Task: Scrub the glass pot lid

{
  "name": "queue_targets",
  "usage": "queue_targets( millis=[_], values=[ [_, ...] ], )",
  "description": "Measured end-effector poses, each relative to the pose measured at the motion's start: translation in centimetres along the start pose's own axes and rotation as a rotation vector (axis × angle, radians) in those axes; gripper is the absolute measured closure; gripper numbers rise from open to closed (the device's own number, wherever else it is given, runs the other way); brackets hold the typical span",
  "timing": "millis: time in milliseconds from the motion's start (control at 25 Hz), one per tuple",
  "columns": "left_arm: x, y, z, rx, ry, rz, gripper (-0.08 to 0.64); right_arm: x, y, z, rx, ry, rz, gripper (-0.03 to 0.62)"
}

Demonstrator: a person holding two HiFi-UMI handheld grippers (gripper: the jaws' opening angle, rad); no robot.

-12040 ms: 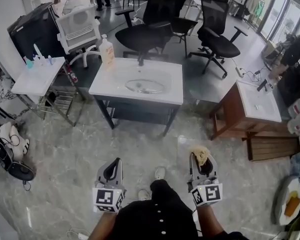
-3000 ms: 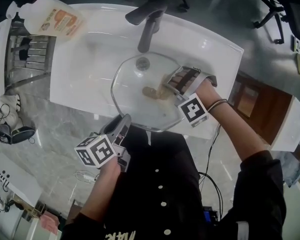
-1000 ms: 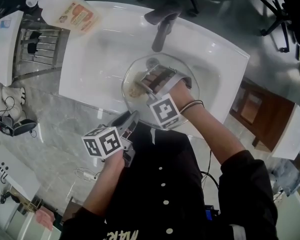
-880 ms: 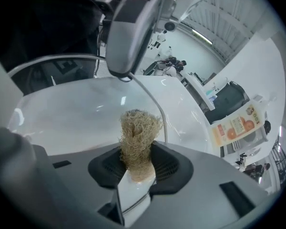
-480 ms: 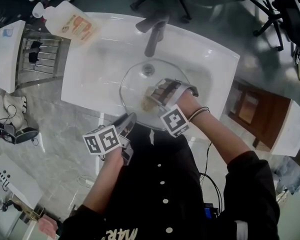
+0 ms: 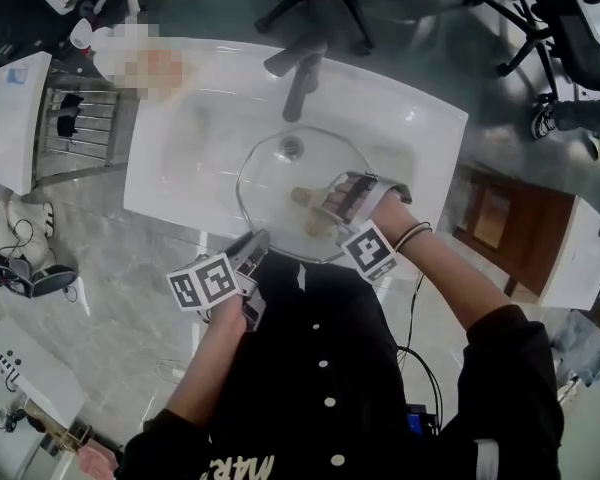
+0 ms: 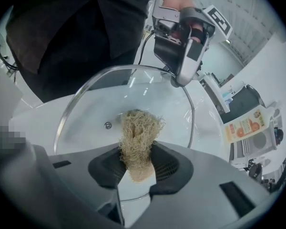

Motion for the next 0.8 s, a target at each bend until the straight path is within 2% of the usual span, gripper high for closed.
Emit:
queue_targets(
  millis=[400, 520, 680, 800],
  values=[
    [0.1, -0.1, 0.2, -0.015, -0.009, 0.007, 0.42, -2.4, 2.1, -4.0, 0.071, 0.003, -0.028, 0.451],
    [0.1, 0.0, 0.1, -0.023, 0.016, 0.013, 0.425, -2.8, 2.8, -5.0, 0.116, 0.014, -0.026, 0.451],
    [0.0, 0.0, 0.2, -0.026, 0.011, 0.014, 0.425, -3.5, 3.7, -6.4, 0.194, 0.05, -0.036, 0.451],
    [0.0, 0.0, 0.3, -0.036, 0.015, 0.016, 0.426, -3.9, 3.9, -6.8, 0.221, 0.064, -0.041, 0.453]
  ],
)
Point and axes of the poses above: the fingertips, and each gripper's own axes: y backward along the fingers, z to its right, x out of its top, the point moved 1 cm from there along y, backward along the fingers, and after that the axes turned 2 degrees about x, right-handed, at the moved point
